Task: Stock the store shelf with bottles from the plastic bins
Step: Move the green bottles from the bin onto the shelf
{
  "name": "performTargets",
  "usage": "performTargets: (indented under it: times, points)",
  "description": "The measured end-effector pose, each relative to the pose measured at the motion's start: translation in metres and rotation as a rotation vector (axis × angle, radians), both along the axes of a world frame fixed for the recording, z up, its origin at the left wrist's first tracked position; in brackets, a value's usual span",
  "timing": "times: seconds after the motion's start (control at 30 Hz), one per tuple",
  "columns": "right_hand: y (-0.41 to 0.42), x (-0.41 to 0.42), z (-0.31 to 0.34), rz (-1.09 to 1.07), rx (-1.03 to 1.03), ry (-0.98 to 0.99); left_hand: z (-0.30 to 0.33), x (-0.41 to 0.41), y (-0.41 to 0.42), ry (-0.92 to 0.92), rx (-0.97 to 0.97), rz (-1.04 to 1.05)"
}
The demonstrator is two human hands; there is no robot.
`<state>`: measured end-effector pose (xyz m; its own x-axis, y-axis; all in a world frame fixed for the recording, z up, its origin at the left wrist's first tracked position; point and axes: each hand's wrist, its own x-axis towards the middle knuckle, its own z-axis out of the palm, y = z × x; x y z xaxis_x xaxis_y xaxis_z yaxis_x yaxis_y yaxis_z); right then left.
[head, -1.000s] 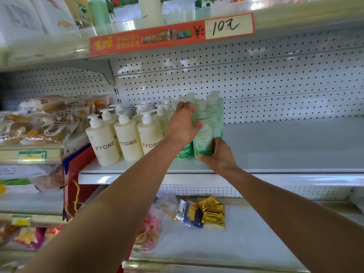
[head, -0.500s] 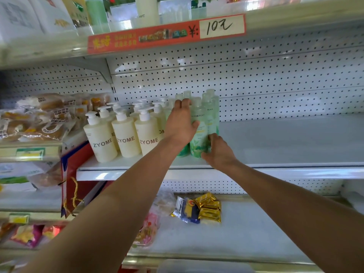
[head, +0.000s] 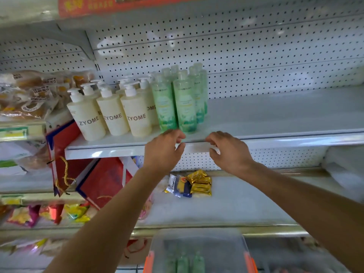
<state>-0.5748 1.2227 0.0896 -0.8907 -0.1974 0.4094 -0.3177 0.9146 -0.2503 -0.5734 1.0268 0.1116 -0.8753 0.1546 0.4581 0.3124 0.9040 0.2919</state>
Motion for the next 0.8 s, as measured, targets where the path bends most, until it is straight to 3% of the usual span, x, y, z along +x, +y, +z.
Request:
performTargets:
  times: [0.3,0.57,0.8]
  points:
    - [0.009,0.034,-0.089,0.025,-0.003,-0.239,-0.11,0.02,-0.003,-0.292,-0.049,0.014]
    - [-0.001,0.051,-0.227,-0.078,-0.06,-0.654,-0.249,0.021,-0.011,-0.749,0.028,-0.002]
    - [-0.029,0.064,-0.354,-0.187,-0.096,-0.979,-0.381,0.007,-0.016,-1.043,0.088,-0.012]
